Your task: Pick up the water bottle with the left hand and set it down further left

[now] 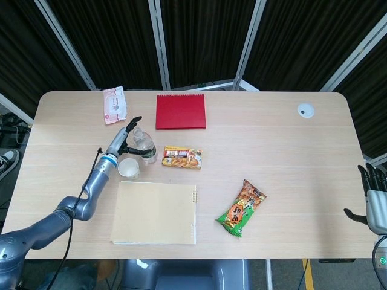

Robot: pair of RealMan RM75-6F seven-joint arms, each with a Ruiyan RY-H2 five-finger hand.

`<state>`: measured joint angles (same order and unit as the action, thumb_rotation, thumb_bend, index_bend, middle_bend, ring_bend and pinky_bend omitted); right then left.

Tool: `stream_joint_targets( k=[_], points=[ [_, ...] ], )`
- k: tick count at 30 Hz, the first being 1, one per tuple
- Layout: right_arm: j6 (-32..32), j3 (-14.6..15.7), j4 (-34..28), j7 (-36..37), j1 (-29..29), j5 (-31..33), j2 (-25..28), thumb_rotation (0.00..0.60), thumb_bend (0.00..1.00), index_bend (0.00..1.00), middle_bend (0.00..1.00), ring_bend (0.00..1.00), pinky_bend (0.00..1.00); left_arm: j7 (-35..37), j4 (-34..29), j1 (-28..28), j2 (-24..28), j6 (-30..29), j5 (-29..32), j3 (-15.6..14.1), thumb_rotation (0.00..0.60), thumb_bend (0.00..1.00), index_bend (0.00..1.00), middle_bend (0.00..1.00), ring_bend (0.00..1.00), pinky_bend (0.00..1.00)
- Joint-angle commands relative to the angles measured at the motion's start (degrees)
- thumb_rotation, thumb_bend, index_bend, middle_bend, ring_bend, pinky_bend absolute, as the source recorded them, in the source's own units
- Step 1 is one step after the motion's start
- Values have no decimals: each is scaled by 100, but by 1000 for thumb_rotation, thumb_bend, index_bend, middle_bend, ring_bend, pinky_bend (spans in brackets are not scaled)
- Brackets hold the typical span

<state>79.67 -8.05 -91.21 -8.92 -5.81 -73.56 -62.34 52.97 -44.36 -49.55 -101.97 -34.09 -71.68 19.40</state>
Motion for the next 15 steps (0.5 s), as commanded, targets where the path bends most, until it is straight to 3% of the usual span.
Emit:
stream_joint_targets(
  k=[1,6,11,15],
  points=[
    [-7,-10,23,-6,-5,28,-9,600,0,0,0,0,0,75,145,-103,-104,90,13,30,600,0,0,0,0,0],
    [-57,-24,59,10,-21,96,-20,600,0,0,0,0,0,171,344,-214,-215,193,9,46,600,0,7,0,0,0],
    [-79,-29,94,50,-27,122,-15,600,0,0,0,0,0,324,377,-249,-263,235,-62,9,600,0,115,16,0,3],
    [-70,-26,87,87,-21,110,-1,600,0,0,0,0,0,459,348,-269,-281,250,-106,-4,600,0,144,46,0,15]
  ],
)
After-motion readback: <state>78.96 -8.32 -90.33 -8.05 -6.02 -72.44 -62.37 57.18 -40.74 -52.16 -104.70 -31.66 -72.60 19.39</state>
